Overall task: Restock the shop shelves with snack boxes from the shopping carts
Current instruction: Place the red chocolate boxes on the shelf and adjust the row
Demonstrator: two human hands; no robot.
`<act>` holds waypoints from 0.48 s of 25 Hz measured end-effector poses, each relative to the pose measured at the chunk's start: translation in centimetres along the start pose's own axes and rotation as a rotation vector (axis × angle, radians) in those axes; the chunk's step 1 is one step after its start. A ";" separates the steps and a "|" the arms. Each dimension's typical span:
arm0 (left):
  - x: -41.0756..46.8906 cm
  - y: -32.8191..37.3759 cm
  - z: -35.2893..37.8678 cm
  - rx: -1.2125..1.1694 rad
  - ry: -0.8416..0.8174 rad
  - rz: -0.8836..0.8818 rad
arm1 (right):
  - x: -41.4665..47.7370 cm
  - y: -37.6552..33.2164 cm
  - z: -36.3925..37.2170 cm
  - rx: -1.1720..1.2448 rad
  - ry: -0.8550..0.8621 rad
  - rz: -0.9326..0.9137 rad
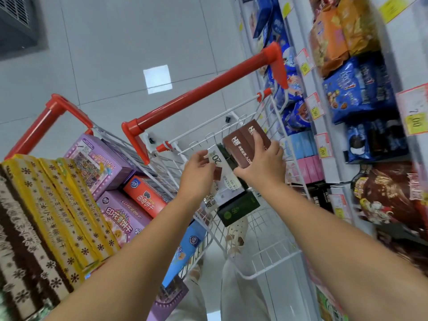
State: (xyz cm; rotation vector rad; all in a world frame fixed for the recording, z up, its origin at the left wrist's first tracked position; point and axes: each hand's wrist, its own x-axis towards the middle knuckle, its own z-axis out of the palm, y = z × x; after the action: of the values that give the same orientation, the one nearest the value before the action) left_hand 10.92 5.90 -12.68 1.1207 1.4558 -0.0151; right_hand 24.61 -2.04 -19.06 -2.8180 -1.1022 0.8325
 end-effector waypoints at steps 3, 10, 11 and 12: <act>-1.9 2.3 -0.9 -0.020 -0.086 0.042 | -4.3 0.1 -5.5 0.094 0.133 -0.098; -11.4 10.2 -5.7 0.067 -0.576 0.217 | -15.9 2.2 -24.8 0.864 -0.021 -0.040; -13.7 12.0 -6.3 0.071 -0.652 0.246 | -18.7 2.5 -27.5 0.924 -0.046 -0.061; -15.8 13.8 -6.8 0.088 -0.729 0.283 | -21.2 2.6 -29.6 0.959 -0.065 -0.075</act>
State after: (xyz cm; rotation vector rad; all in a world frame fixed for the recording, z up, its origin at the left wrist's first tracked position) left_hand 11.06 7.71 9.27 1.2135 0.6499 -0.2636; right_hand 27.35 -11.93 15.94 -1.9451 -0.5568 1.0678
